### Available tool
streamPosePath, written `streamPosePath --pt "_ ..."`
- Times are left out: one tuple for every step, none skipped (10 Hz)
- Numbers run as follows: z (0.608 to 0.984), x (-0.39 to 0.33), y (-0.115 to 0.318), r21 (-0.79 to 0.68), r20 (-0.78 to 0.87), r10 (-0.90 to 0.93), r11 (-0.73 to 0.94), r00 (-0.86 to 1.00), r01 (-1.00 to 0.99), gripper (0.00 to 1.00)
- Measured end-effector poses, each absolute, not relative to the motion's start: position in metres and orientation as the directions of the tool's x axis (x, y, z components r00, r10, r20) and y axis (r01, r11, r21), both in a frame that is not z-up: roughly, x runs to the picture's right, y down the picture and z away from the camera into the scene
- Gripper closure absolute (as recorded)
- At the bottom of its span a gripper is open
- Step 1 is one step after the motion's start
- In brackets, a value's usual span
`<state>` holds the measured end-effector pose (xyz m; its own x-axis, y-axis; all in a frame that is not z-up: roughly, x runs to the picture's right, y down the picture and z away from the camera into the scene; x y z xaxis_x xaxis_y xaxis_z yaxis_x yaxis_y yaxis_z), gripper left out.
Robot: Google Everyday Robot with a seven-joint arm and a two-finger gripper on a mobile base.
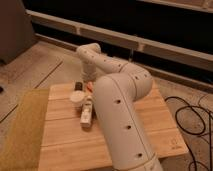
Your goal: Stand the bottle upright
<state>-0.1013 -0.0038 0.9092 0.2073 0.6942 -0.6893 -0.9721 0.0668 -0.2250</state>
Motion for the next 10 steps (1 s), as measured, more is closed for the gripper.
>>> streamPosePath --pt "0.906 -0.101 -0.001 -0.226 -0.688 0.699 0.053 0.198 -0.973 0.28" --pt "0.905 -0.100 0.002 -0.226 -0.688 0.699 0.046 0.193 -0.973 0.28" --pt "0.903 -0.098 0.004 -0.223 -0.690 0.699 0.042 0.188 -0.974 0.28" --pt "0.902 -0.094 0.006 -0.218 -0.690 0.701 0.037 0.181 -0.975 0.28" --pt "0.902 -0.091 0.007 -0.213 -0.691 0.702 0.032 0.174 -0.977 0.28" --pt "0.904 -0.088 0.008 -0.207 -0.695 0.699 0.029 0.168 -0.978 0.28" --pt "0.906 -0.084 0.011 -0.199 -0.703 0.692 0.029 0.163 -0.980 0.28" --pt "0.911 -0.082 0.014 -0.197 -0.714 0.678 0.044 0.174 -0.979 0.28" --pt "0.914 -0.083 0.014 -0.200 -0.719 0.670 0.057 0.186 -0.978 0.28" --pt "0.918 -0.086 0.015 -0.204 -0.723 0.660 0.077 0.203 -0.976 0.28"
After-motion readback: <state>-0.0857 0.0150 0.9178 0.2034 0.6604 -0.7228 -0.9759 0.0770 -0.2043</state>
